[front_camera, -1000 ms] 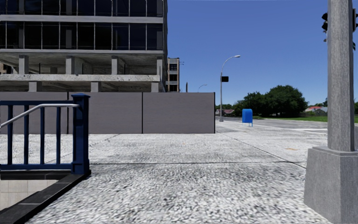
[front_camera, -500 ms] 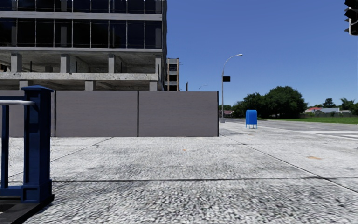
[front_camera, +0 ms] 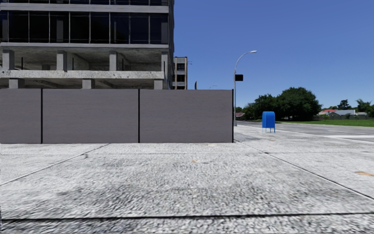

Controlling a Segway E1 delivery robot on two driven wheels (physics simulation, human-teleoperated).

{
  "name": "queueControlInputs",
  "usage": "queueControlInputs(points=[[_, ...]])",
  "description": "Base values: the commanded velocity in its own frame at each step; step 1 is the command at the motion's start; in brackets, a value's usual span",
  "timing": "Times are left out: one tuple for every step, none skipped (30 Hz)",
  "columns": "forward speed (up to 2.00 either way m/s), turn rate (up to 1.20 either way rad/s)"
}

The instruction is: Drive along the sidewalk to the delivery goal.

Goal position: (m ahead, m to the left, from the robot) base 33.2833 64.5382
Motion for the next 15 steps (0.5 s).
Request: queueControlInputs(points=[[1.4, 0.27], [1.4, 0.29], [1.4, 0.29], [1.39, 0.3], [1.39, 0.32], [1.39, 0.33], [1.39, 0.35], [1.39, 0.35], [1.39, 0.35], [1.39, 0.31], [1.39, 0.1], [1.35, 0.0], [1.29, 0.0], [1.29, 0.0], [1.28, 0.0]])
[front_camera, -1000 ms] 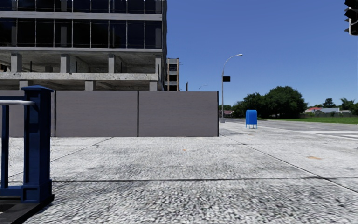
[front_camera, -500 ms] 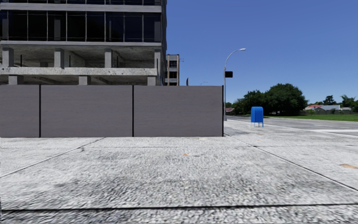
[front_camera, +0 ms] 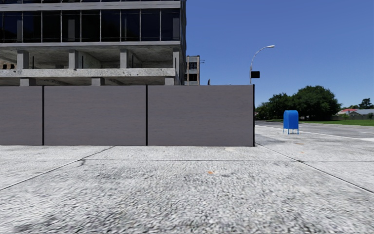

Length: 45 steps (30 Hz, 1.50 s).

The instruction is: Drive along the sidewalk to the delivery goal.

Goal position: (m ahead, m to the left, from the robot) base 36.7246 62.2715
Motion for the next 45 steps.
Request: queueControlInputs(points=[[1.27, 0.0], [1.26, 0.0], [1.21, 0.0], [1.21, 0.0], [1.15, -0.16], [1.1, -0.35], [1.07, -0.42], [1.03, -0.43], [1.03, -0.43], [1.02, -0.44], [1.01, -0.44], [1.0, -0.44], [1.0, -0.44], [1.0, -0.45], [1.0, -0.45], [1.0, -0.45], [1.0, -0.45], [1.0, -0.45], [1.0, -0.45], [1.0, -0.45], [1.0, -0.45], [1.0, -0.45], [1.0, -0.45], [1.0, -0.45], [1.0, -0.45], [1.02, -0.45], [1.05, -0.45], [1.05, -0.45], [1.06, -0.45], [1.07, -0.45], [1.08, -0.45], [1.08, -0.45], [1.08, -0.44], [1.08, -0.44], [1.09, -0.44], [1.09, -0.44], [1.09, -0.44], [1.1, -0.44], [1.1, -0.44], [1.18, -0.44], [1.25, -0.44], [1.29, -0.44], [1.3, -0.44], [1.31, -0.44], [1.31, -0.44]])
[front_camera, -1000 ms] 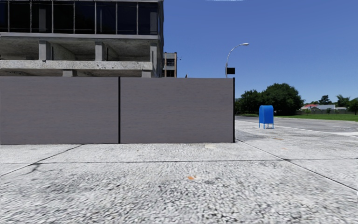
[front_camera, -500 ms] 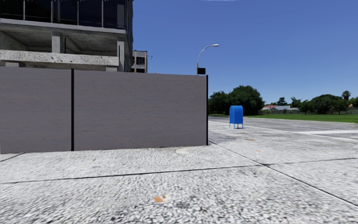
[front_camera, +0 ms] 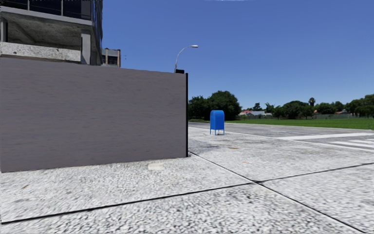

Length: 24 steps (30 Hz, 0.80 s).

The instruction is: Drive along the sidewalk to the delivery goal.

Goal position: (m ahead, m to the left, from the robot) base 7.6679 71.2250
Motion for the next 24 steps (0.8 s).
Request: queueControlInputs(points=[[1.31, -0.44], [1.35, -0.44], [1.58, -0.44], [2.0, -0.44], [2.0, -0.44], [2.0, -0.44], [2.0, -0.44], [2.0, -0.44], [2.0, -0.44], [2.0, -0.44], [2.0, -0.44], [2.0, -0.44], [2.0, -0.44], [2.0, -0.44], [2.0, -0.44], [2.0, -0.44], [2.0, -0.44], [2.0, -0.44], [2.0, -0.44], [2.0, -0.44], [2.0, -0.44], [2.0, -0.44], [2.0, -0.44], [2.0, -0.44]])
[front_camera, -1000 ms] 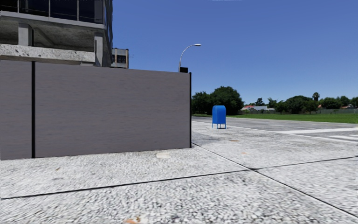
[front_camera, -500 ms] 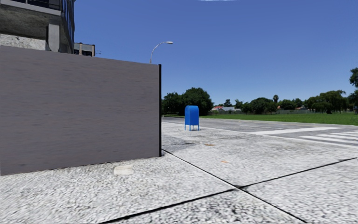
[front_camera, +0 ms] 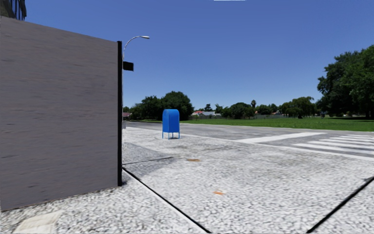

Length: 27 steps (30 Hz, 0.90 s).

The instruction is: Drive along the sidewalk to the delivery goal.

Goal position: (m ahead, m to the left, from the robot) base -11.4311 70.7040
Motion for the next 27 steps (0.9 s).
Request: queueControlInputs(points=[[2.0, -0.44], [2.0, -0.44], [2.0, -0.41], [2.0, -0.39], [2.0, -0.39], [2.0, -0.37], [2.0, -0.3], [2.0, -0.16], [2.0, 0.0], [2.0, 0.0], [2.0, 0.0], [2.0, 0.0], [2.0, 0.05], [2.0, 0.15], [2.0, 0.23], [2.0, 0.35], [2.0, 0.35], [2.0, 0.39], [2.0, 0.41], [2.0, 0.41], [2.0, 0.42], [2.0, 0.42], [2.0, 0.42], [2.0, 0.42], [2.0, 0.42], [2.0, 0.42], [2.0, 0.42]])
